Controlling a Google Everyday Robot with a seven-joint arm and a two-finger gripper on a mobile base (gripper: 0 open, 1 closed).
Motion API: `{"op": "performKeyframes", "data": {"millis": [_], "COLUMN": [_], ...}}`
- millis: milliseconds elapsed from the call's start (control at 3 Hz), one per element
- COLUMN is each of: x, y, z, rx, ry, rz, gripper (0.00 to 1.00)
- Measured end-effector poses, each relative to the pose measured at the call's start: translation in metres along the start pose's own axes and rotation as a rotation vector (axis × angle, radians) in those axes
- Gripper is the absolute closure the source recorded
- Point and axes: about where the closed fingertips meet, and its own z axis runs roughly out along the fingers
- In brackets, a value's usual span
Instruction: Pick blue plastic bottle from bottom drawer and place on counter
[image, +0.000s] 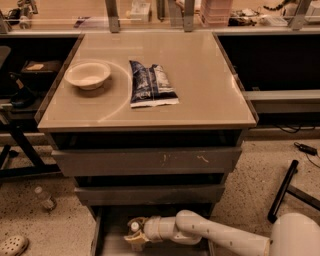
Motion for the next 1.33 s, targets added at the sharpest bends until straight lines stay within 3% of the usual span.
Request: {"op": "performKeyframes", "data": {"millis": [333, 1000, 1333], "x": [-0.031, -0.100, -0.100], "y": [0.002, 0.007, 0.007], "z": [-0.027, -0.064, -0.064], "rx": [0.040, 0.057, 0.057], "ry": [-0.011, -0.042, -0.042], "rz": [0.019, -0.046, -0.046], "gripper": [1.00, 1.00, 1.00]}}
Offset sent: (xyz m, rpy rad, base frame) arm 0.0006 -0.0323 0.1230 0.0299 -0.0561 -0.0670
